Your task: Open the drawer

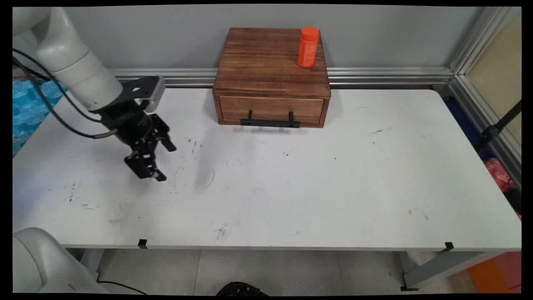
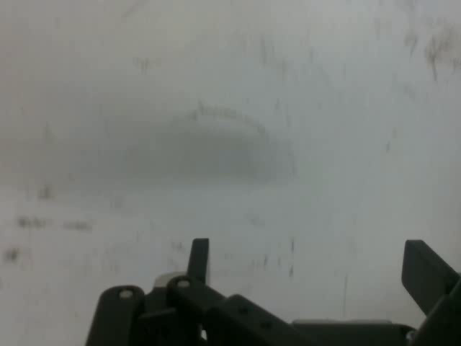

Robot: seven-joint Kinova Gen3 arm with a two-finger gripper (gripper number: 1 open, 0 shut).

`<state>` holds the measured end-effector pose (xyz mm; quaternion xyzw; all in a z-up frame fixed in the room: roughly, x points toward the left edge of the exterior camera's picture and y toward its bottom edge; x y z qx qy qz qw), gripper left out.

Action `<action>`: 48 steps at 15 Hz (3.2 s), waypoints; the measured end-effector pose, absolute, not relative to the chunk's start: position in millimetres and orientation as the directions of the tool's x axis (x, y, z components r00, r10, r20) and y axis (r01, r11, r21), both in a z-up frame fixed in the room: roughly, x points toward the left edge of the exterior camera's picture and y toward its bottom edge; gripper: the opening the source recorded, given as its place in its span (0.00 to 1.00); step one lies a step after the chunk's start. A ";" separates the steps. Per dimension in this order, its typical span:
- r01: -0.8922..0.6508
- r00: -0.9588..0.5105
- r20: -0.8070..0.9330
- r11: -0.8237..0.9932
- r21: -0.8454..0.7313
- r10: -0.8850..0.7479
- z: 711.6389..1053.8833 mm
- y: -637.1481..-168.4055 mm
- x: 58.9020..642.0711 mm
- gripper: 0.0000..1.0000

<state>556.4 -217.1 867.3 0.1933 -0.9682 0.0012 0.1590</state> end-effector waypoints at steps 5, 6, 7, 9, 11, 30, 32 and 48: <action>-0.334 -0.877 0.352 0.942 0.039 -0.326 871.9 -230.4 519.9 1.00; -0.327 -0.878 0.359 0.945 0.032 -0.316 872.3 -233.2 512.7 1.00; -0.321 -0.879 0.363 0.947 0.026 -0.308 872.4 -235.6 506.7 1.00; -0.312 -0.882 0.370 0.950 0.008 -0.293 871.8 -241.8 494.9 1.00; -0.310 -0.883 0.376 0.951 -0.014 -0.282 869.6 -250.1 483.1 1.00; -0.372 -0.853 0.445 0.916 -0.152 -0.272 838.5 -330.3 420.2 1.00; -0.373 -0.852 0.449 0.914 -0.162 -0.269 835.6 -336.6 417.1 1.00; -0.374 -0.869 0.430 0.894 -0.248 -0.244 824.9 -370.2 390.2 1.00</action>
